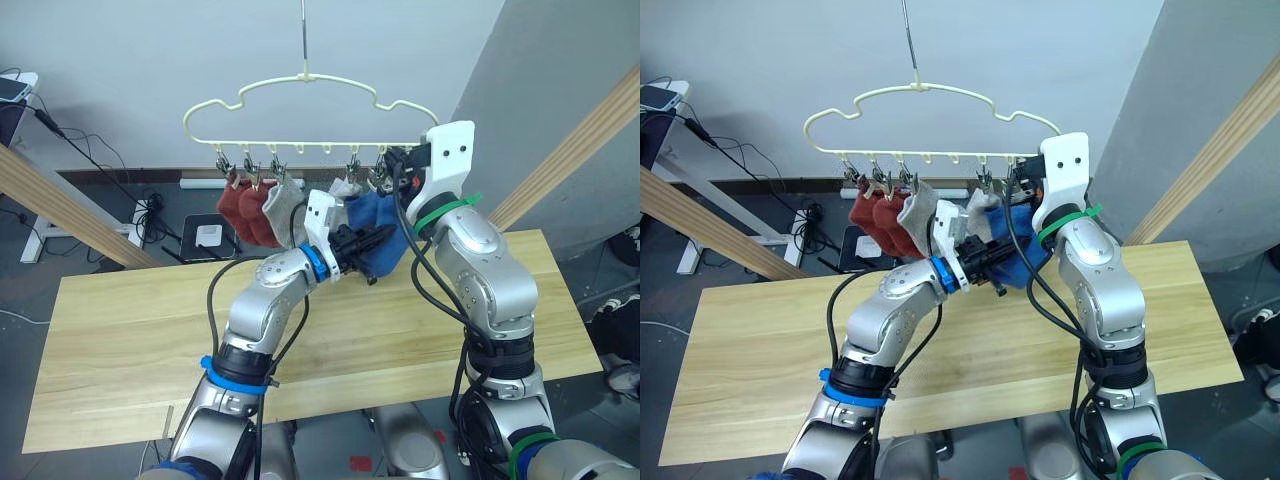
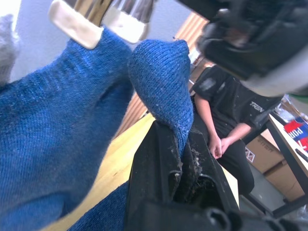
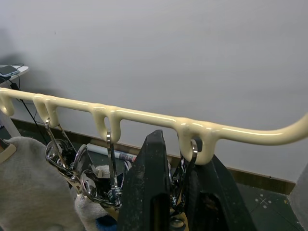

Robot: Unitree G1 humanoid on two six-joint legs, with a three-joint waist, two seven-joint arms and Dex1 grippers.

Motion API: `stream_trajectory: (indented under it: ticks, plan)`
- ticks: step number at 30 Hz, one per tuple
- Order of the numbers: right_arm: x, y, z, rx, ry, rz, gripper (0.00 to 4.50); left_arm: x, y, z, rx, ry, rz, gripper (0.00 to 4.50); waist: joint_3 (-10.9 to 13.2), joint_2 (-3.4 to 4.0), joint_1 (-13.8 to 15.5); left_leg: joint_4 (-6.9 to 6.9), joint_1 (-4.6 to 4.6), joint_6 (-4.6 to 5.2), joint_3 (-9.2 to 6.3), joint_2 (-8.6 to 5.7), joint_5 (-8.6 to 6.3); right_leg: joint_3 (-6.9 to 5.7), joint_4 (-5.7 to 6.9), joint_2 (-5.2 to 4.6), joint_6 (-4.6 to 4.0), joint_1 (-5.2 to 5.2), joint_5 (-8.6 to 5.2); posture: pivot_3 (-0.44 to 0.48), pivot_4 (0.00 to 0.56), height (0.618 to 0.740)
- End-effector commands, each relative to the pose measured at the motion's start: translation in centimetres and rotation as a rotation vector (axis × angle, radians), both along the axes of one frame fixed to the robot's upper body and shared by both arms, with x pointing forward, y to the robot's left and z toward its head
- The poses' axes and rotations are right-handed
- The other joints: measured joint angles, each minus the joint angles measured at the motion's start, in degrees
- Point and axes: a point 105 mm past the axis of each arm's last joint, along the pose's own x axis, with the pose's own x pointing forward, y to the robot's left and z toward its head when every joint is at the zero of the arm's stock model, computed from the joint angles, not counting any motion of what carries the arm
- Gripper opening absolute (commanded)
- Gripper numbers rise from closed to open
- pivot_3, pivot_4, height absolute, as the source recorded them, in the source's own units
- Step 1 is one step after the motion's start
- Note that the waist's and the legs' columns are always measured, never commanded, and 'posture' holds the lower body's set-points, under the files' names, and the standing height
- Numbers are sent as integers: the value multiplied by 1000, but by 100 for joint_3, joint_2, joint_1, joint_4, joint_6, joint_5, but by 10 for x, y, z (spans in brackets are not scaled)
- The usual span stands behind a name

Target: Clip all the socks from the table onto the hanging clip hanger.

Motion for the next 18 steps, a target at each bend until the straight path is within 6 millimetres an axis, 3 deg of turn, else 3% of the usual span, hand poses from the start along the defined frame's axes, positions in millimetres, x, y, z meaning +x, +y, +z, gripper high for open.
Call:
stream_trajectory:
  ticks: [1,18]
  plan:
    - [-10,1,23,26,-86,19,40,2,-6,10,-50,-1,-8,0,0,0,-2,0,0,0,1,0,0,1,-1,0,0,0,0,-320,341,732]
    - [-11,1,24,33,-82,19,40,10,-7,23,-286,301,-23,0,0,0,-5,-4,-7,1,0,1,0,-3,-20,1,1,1,0,-324,341,732]
